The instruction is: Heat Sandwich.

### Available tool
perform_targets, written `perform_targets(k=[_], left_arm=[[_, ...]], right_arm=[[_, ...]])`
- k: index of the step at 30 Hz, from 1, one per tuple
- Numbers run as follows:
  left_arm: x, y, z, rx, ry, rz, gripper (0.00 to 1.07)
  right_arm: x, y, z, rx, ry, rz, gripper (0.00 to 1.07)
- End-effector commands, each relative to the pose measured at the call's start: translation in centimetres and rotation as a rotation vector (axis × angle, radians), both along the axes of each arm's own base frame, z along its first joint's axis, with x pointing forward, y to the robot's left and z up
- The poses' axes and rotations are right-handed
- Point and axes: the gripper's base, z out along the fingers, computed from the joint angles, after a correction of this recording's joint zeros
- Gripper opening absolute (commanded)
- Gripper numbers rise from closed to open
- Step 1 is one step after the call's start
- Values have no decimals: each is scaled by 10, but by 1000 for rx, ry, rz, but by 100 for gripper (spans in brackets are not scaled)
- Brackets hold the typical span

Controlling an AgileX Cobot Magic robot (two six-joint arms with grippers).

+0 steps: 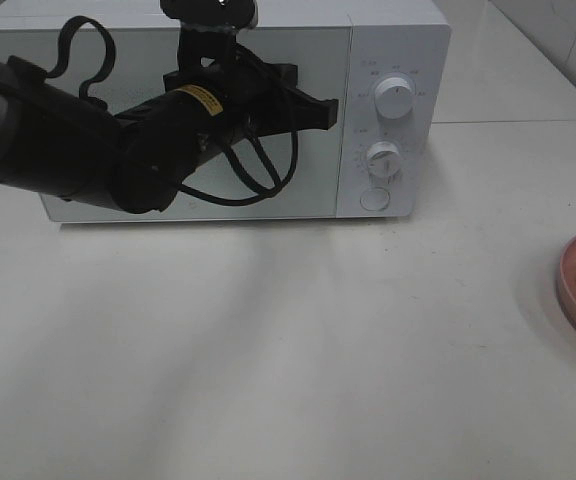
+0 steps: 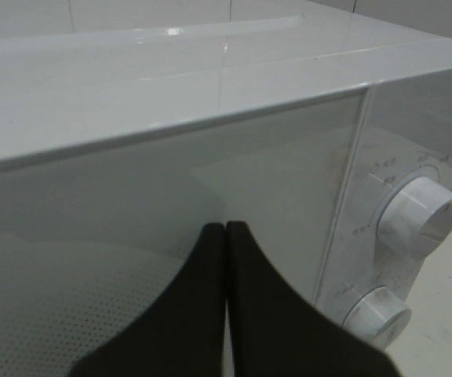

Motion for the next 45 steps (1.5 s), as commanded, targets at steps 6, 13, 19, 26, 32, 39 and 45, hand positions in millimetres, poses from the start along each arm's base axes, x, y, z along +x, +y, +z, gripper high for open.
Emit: perform_targets(k=[6, 13, 19, 26, 32, 39, 45], left_arm=[[3, 15, 18, -44, 101, 58, 0], [-7, 9, 18, -1, 191, 11, 0], [-20, -3, 11, 47, 266, -45, 0], [-34, -7, 12, 103, 372, -102, 0], [-50, 0, 16, 193, 547, -163, 0], [-65, 5, 11, 290, 706, -216, 9], [-74, 8, 4, 346, 822, -238, 79]], right_arm=[[-4, -1, 0, -9, -32, -5, 74], [-4, -1, 0, -9, -32, -5, 74], [-4, -1, 0, -9, -32, -5, 74], [-4, -1, 0, -9, -32, -5, 74], [-4, -1, 0, -10, -32, -5, 74], [-4, -1, 0, -10, -32, -5, 74], [-4, -1, 0, -10, -32, -5, 74]])
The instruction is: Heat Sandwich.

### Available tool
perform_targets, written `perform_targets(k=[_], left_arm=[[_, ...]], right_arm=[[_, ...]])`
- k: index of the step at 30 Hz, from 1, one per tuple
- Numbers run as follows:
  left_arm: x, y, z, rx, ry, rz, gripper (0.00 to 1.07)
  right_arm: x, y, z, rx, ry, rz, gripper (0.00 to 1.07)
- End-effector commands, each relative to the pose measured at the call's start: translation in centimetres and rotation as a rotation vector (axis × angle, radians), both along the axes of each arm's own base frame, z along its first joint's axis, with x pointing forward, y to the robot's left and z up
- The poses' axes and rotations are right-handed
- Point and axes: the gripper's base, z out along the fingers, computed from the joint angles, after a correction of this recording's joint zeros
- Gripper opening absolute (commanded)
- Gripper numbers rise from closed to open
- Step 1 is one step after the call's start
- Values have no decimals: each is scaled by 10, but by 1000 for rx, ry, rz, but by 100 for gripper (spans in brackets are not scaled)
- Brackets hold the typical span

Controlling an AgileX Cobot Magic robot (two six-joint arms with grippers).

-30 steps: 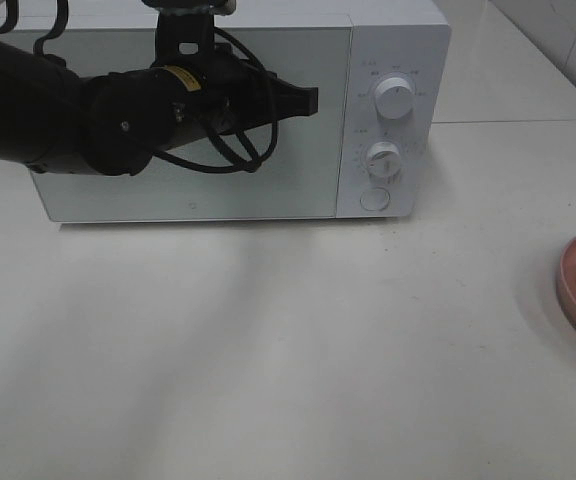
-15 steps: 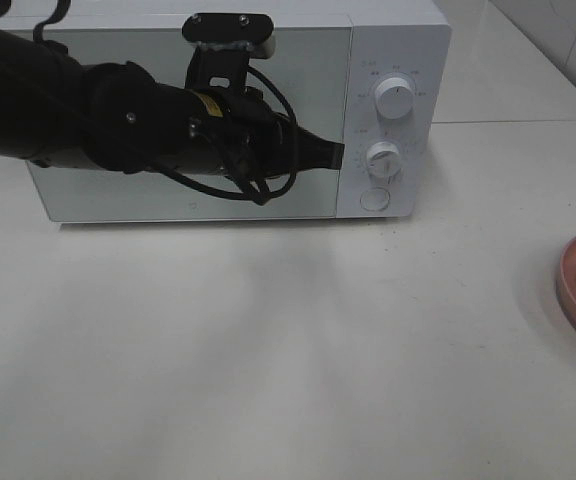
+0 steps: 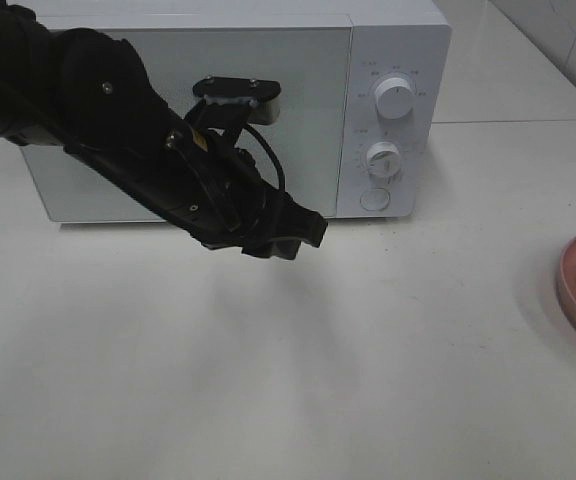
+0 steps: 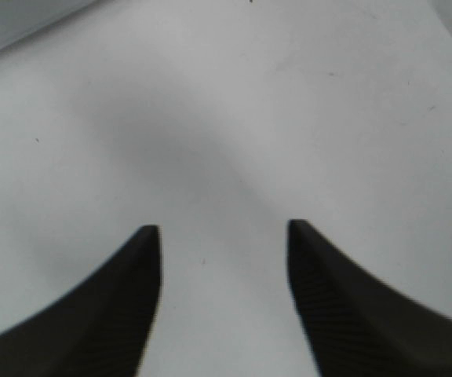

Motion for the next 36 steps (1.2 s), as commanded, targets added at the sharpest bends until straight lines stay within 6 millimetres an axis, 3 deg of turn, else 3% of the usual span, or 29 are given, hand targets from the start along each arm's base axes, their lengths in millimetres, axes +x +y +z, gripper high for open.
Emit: perform_targets(k=[1, 2, 4, 16, 21, 24, 27, 29, 30, 32, 33, 36], left_arm=[[-4, 3, 3, 18, 45, -6, 88], [-4, 3, 3, 18, 45, -6, 88], [-8, 5, 1, 49, 79, -29, 102], [-28, 20, -7, 249, 284, -143, 102], [-32, 30, 5, 313, 277, -173, 102], [-27, 43, 17, 299, 286, -74, 102], [-16, 74, 36, 288, 313, 58, 102], [-14, 82, 39, 289, 322, 75, 102], [-9, 100, 47, 286, 333, 114, 102], [-5, 119, 57, 275, 332, 163, 102], [-5, 119, 57, 275, 332, 163, 102], [-2, 152, 79, 248, 293, 263, 102]], right_arm=[[-4, -1, 0, -10, -32, -5, 74], [-4, -1, 0, -10, -32, -5, 74], [-4, -1, 0, -10, -32, -5, 74], [-4, -1, 0, -8, -32, -6, 74], [-4, -1, 0, -8, -32, -6, 74], [-4, -1, 0, -9, -32, -5, 74], [-4, -1, 0, -9, -32, -5, 74], [-4, -1, 0, -9, -32, -5, 74], [-4, -1, 0, -9, -32, -5, 74], [-4, -1, 0, -9, -32, -5, 74], [-4, -1, 0, -9, -32, -5, 74], [-4, -1, 0, -9, -32, -5, 74]])
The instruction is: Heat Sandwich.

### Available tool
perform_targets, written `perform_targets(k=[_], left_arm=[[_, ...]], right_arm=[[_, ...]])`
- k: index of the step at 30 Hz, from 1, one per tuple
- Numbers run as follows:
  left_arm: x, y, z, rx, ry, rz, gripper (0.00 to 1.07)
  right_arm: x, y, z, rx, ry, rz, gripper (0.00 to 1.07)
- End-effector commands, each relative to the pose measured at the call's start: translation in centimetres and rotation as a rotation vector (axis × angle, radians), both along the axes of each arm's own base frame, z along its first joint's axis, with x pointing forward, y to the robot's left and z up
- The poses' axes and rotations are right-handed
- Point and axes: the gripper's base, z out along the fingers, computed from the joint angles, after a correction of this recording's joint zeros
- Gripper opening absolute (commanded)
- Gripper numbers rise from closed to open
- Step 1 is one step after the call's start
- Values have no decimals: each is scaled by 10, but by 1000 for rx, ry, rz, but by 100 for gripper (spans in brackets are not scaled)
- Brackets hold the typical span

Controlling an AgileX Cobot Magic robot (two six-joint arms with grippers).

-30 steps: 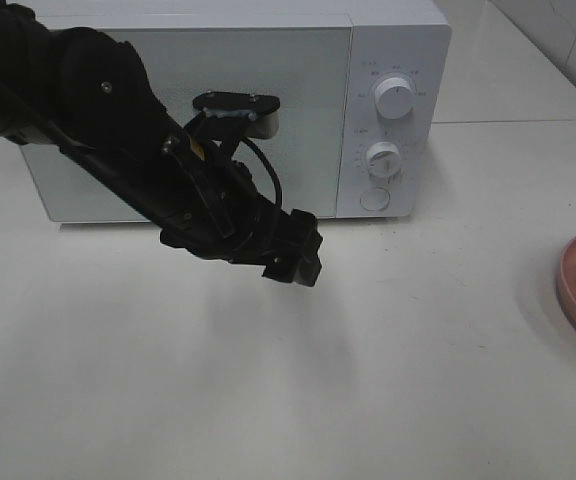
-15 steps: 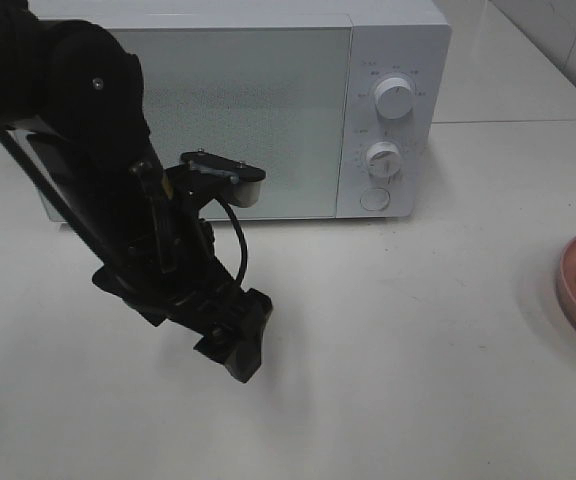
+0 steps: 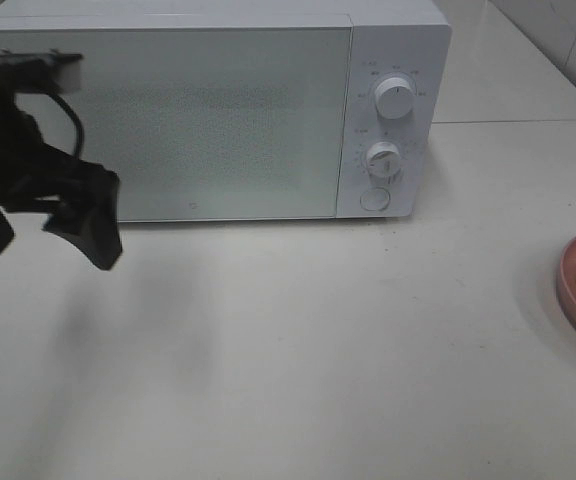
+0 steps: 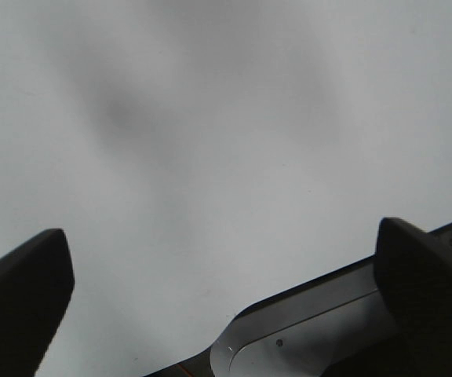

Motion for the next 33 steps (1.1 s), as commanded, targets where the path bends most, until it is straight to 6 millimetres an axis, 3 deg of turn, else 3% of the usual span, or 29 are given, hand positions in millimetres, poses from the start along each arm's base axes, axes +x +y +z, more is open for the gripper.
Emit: perform_targets(k=[1, 6, 9, 15, 18, 24, 27, 29, 32, 33], left_arm=[[0, 38, 25, -3, -52, 106, 102], [-1, 64, 38, 4, -94, 185, 102], [-7, 92, 54, 10, -145, 275, 102], [-22, 111, 77, -2, -240, 343, 102], [-40, 117, 90, 5, -336, 353, 102], [-84, 120, 77, -8, -433, 361, 102], [-96, 121, 71, -7, -453, 359, 102], [-118, 123, 66, -2, -485, 348, 102], [-131, 123, 60, 0, -494, 336, 102], [-145, 124, 56, 2, -505, 325, 102]], right_arm=[[-4, -1, 0, -9, -32, -5, 74], [-4, -1, 0, -9, -32, -5, 74], [-4, -1, 0, -9, -32, -5, 74], [-4, -1, 0, -8, -32, -6, 74], [-4, -1, 0, -8, -32, -6, 74], [-4, -1, 0, -8, -32, -6, 74], [-4, -1, 0, -8, -32, -6, 74], [-4, -1, 0, -8, -32, -6, 74], [-4, -1, 0, -8, -32, -6, 74], [-4, -1, 0, -8, -32, -6, 74]])
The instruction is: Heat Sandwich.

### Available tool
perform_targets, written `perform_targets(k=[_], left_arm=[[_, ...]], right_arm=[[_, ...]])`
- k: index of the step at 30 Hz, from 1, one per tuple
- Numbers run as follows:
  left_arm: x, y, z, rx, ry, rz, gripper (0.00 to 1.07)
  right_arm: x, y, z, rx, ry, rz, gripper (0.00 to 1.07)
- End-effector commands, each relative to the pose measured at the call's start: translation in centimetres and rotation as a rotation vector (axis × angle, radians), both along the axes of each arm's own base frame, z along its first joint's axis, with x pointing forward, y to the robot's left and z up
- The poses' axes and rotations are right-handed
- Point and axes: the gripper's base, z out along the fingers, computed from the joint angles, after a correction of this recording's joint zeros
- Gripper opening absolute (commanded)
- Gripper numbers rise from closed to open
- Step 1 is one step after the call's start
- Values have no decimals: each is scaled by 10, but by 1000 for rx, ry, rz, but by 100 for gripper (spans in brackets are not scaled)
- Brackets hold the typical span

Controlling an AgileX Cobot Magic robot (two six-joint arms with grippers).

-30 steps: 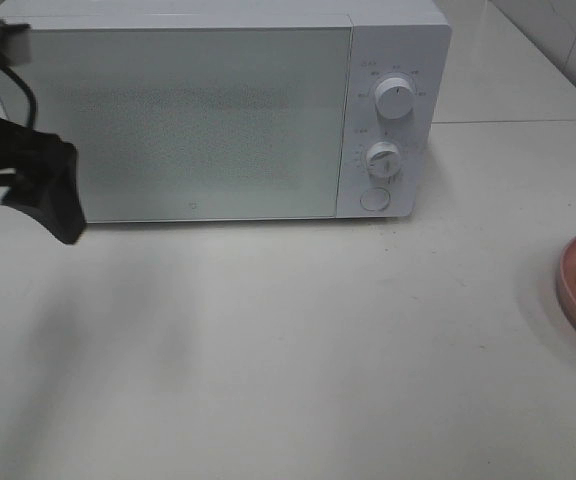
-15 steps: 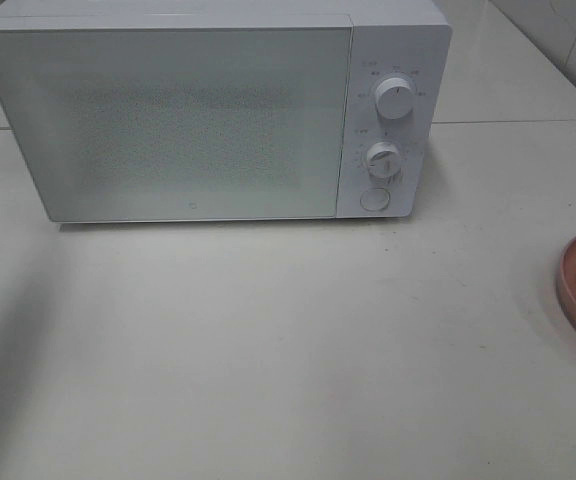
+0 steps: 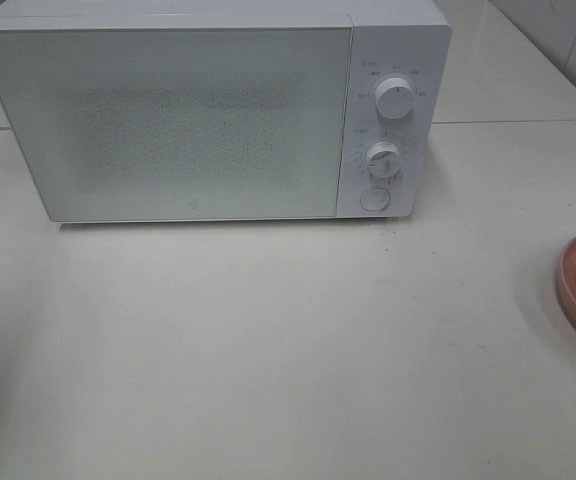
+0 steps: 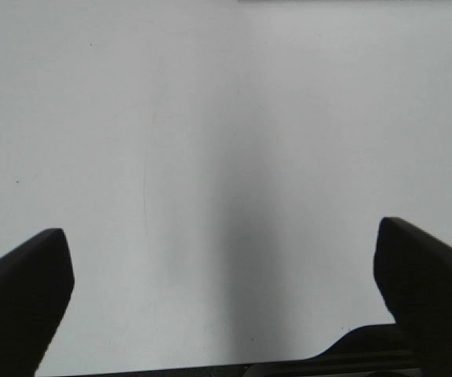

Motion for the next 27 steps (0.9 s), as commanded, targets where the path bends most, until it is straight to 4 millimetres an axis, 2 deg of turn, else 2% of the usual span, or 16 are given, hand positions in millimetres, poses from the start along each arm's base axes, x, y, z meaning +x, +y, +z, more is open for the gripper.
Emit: perform_targets(k=[1, 2, 4, 5, 7, 10, 12, 14, 20, 27], left_arm=[[-24, 1, -7, 15, -36, -21, 102], [-24, 1, -7, 15, -36, -21, 102], [-36, 2, -11, 14, -58, -23, 102], [-49, 3, -15, 12, -88, -23, 102], [-54, 3, -18, 12, -102, -22, 102], [-73, 4, -26, 9, -164, -22, 102], [-78, 4, -25, 6, -184, -22, 102], [-94, 5, -25, 7, -228, -23, 102], [-114, 6, -31, 4, -284, -25, 102], [-145, 7, -29, -7, -480, -24, 102]], right_arm=[[-4, -1, 0, -8, -32, -6, 74], [-4, -1, 0, -8, -32, -6, 74], [-4, -1, 0, -8, -32, -6, 74], [-4, -1, 0, -8, -32, -6, 74], [-4, -1, 0, -8, -32, -6, 74], [-4, -1, 0, -8, -32, -6, 74], [-4, -1, 0, -8, -32, -6, 74], [-4, -1, 0, -8, -32, -6, 74], [-4, -1, 0, -8, -32, -6, 74], [-4, -1, 0, -8, -32, -6, 74]])
